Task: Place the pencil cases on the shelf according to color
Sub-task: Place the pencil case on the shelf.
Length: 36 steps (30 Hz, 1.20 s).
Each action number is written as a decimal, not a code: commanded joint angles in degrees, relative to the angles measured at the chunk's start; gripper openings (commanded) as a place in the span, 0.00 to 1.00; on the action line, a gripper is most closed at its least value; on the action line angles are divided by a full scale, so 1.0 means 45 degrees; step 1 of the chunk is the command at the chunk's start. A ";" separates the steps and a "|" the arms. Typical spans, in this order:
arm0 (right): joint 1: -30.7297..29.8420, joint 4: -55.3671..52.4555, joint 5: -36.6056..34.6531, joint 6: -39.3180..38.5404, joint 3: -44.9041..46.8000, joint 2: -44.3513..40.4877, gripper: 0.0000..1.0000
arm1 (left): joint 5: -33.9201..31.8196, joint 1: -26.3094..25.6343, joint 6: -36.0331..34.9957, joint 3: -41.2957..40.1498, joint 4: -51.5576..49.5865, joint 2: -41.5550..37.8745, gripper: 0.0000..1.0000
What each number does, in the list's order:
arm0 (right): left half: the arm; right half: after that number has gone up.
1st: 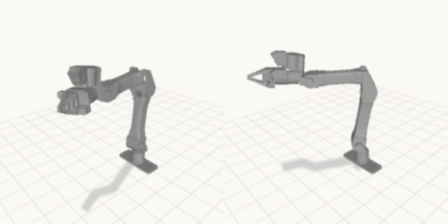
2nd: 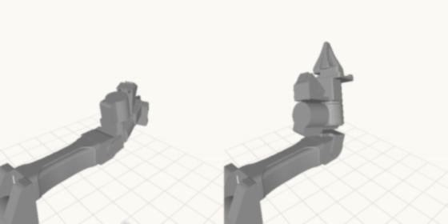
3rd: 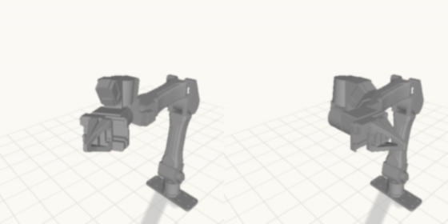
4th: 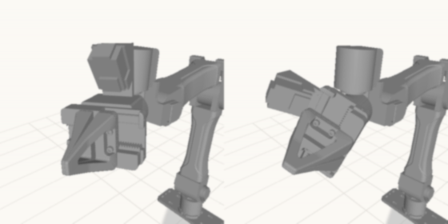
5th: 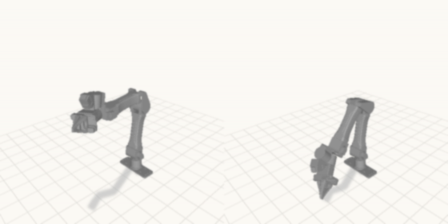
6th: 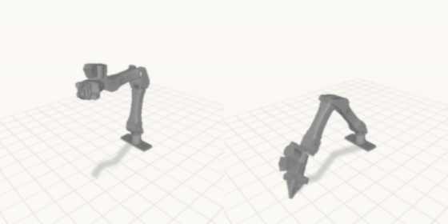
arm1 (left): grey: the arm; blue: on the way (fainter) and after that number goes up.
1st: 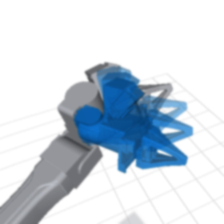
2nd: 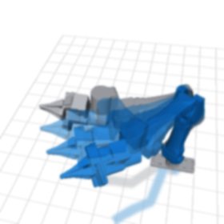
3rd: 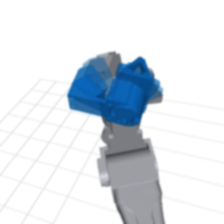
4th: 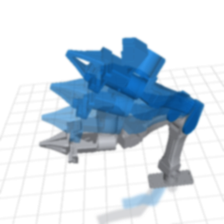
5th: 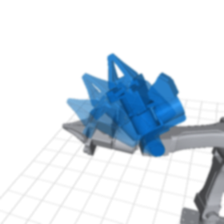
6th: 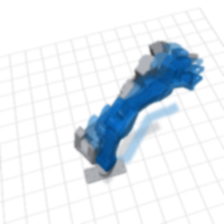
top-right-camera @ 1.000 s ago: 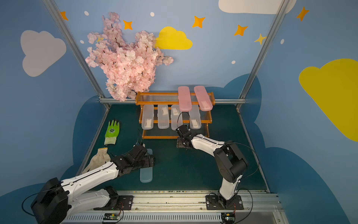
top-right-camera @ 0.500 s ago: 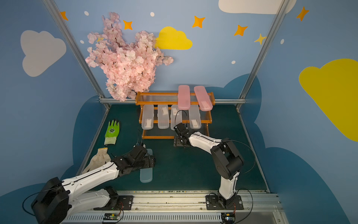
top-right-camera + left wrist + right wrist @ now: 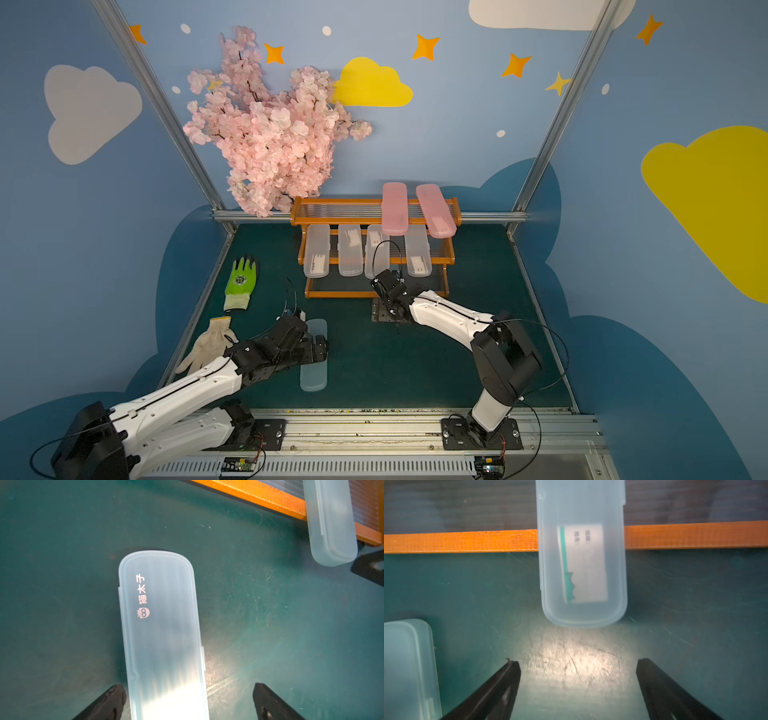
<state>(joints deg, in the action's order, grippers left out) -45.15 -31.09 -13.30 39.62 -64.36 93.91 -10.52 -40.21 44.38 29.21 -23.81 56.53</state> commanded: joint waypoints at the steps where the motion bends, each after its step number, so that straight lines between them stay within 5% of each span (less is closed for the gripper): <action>1: -0.0273 -0.0631 -0.0502 0.0369 0.0653 -0.1011 0.90 | -0.0238 -0.0025 0.0099 -0.0229 -0.0421 -0.0409 1.00; 4: -0.0445 -0.0344 -0.0767 0.0533 0.1557 -0.1860 0.79 | -0.0311 -0.0026 0.0157 -0.0315 -0.0478 -0.0701 1.00; 10: -0.0524 0.1758 -0.0257 0.0927 0.3120 -0.2626 0.41 | -0.0418 -0.0030 0.0079 -0.0509 -0.0364 -0.1117 1.00; 13: -0.0495 0.2728 -0.0121 0.1194 0.3193 -0.2107 0.33 | -0.0456 -0.0021 0.0097 -0.0660 -0.0232 -0.1104 1.00; 19: -0.0042 0.3651 0.0126 0.1023 0.2459 -0.0378 0.24 | -0.0347 -0.0023 -0.0033 -0.0806 -0.0119 -0.1053 1.00; 36: 0.0749 0.5461 0.0090 0.0280 0.1631 0.1297 0.24 | -0.0377 -0.0028 -0.0253 -0.1214 0.0303 -0.1040 1.00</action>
<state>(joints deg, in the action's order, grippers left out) -42.11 -9.04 -12.53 41.93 -55.13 99.39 -12.01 -40.21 44.07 24.47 -23.09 51.48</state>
